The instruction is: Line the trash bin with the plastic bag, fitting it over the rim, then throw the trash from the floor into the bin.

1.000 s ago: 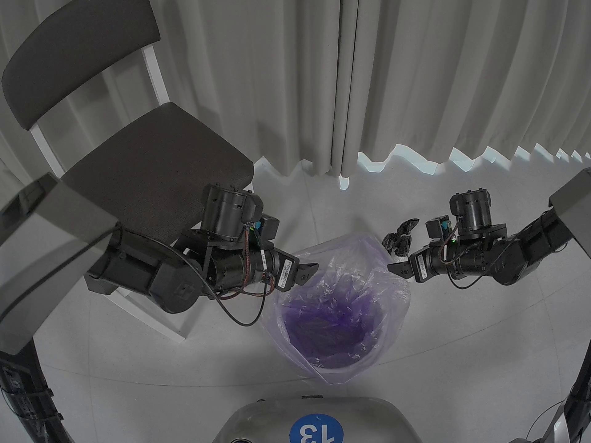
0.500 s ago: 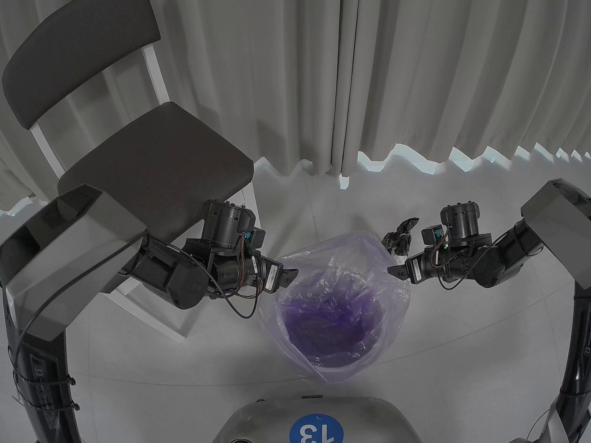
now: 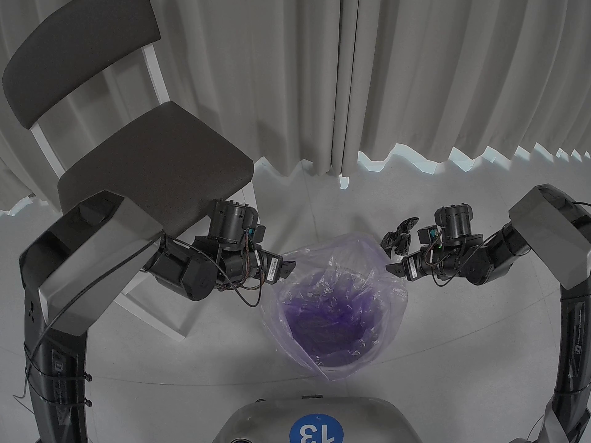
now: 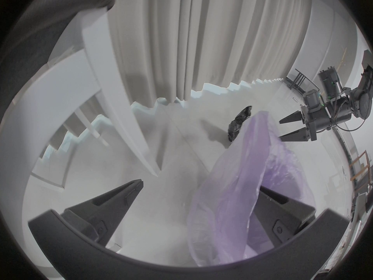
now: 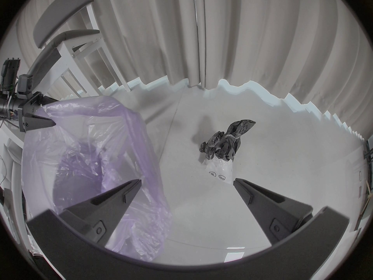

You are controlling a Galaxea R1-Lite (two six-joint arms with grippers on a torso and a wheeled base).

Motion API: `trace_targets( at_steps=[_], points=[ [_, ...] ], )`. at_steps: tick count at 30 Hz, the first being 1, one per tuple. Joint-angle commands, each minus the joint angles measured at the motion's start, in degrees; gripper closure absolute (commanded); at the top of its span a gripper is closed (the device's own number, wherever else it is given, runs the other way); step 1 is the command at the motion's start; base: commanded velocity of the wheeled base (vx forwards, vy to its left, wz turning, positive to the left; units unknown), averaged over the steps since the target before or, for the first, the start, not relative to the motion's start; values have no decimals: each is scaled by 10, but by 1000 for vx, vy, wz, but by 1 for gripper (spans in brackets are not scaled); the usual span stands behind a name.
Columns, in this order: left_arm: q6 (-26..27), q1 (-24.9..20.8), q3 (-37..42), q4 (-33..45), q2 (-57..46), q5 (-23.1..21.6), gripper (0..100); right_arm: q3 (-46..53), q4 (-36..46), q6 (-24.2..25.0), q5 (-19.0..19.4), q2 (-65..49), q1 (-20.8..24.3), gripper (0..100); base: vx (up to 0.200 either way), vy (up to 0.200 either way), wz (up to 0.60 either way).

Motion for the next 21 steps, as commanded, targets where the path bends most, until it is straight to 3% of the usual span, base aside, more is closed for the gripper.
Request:
trace_targets(
  at_steps=[1, 14, 21],
  points=[
    [0, 11, -8, -1, 27, 0, 0, -15, 0, 0, 0, 27, -1, 0, 0, 0, 0],
    [-31, 14, -81, 14, 90, -4, 0, -24, 0, 1, 1, 54, -3, 0, 0, 0, 0],
    [-48, 20, -62, 14, 56, -7, 0, -18, 0, 2, 3, 21, -3, 0, 0, 0, 0]
  ],
)
